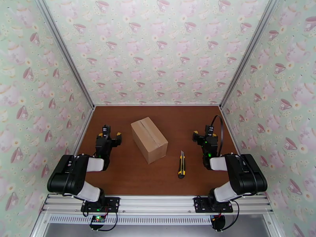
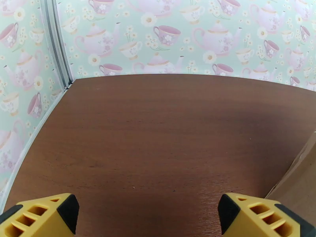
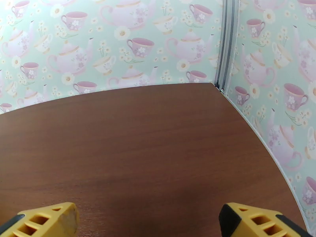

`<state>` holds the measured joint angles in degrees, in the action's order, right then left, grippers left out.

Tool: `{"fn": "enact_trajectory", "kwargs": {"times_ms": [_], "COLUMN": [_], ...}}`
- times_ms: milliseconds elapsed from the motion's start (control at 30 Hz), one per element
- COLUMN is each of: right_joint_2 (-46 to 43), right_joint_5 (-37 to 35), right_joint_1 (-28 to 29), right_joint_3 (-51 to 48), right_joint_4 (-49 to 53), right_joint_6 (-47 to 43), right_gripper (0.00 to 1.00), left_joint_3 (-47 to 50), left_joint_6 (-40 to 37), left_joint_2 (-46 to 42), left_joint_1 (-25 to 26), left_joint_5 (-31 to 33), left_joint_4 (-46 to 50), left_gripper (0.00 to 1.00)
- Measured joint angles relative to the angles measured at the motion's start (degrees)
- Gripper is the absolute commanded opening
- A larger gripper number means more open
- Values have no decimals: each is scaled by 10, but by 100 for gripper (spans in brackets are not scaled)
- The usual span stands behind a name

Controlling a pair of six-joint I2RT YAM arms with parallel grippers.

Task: Unpack the express box

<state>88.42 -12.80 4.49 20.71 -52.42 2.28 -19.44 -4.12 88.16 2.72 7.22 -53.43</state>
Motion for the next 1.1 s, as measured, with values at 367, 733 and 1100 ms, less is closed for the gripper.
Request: {"fn": "enact_trajectory", "kwargs": {"times_ms": [367, 733, 1100], "right_joint_2": [0, 0, -3], "right_joint_5": [0, 0, -13], "right_joint_1": [0, 0, 9], "right_joint_3": [0, 3, 3], "right_joint_4": [0, 0, -4], "right_joint_6": [0, 0, -5], "right_gripper": [100, 100, 87], "left_joint_3": [-2, -2, -2], "left_joint_6": [11, 11, 19], "left_joint_2": [0, 0, -41], "left_joint_1": [0, 0, 19], "left_joint_5": [34, 38, 106], "left_joint_4": [1, 1, 28], "left_gripper": [100, 100, 81]}}
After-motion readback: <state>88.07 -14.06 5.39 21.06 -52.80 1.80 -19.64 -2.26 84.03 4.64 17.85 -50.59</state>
